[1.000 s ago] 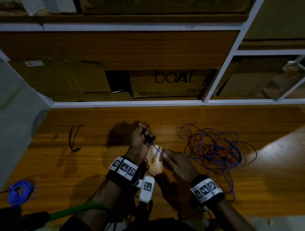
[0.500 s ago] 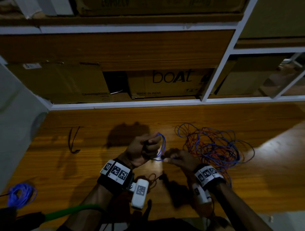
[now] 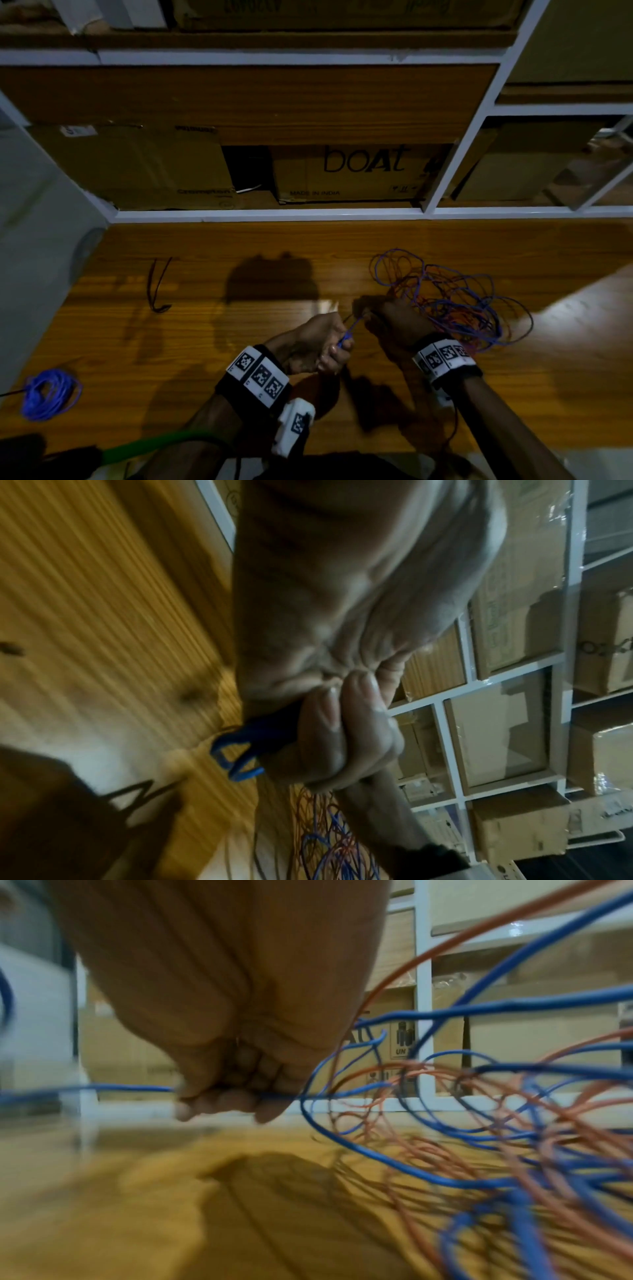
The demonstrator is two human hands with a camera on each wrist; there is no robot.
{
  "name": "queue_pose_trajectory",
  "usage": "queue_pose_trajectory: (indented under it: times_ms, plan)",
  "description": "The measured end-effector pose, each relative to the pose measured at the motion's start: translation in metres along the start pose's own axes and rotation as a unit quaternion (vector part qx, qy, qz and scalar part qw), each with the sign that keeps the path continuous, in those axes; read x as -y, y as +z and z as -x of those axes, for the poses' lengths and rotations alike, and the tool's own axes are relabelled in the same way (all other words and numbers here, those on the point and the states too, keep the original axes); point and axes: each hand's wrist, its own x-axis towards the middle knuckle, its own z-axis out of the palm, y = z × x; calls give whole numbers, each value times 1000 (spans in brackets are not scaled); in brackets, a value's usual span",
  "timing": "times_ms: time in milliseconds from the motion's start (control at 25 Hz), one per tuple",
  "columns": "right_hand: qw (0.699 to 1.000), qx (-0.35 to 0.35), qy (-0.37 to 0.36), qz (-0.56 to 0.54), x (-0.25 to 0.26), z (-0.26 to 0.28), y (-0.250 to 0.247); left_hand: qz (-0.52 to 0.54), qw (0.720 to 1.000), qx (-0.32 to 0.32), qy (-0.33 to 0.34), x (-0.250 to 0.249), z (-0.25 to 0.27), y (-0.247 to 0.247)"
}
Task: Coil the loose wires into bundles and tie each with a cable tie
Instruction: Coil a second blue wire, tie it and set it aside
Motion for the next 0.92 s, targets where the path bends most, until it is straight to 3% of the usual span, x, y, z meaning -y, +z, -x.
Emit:
queue_pose_trajectory:
  times_ms: [120,200,360,640,800,920]
  plan:
    - [998,-69,-10,4,12,-6,-3,18,1000,-6,12,3,-8,1]
    - [993,-114,-17,10,26,-10,-11,17,998,-55,40,4,-14,6]
    - [979,-198,-35,20,48,-10,-18,1,977,-145,156,3,-21,10]
    - [970,-228,22,-80,59,-4,5,25,914,-276,297,-1,-35,9]
    - [962,-242,37,-123,63,-3,22,84,901,-282,319,-14,-34,0]
    - [951,-262,49,-155,66,-4,21,177,898,-231,331,-19,-28,4]
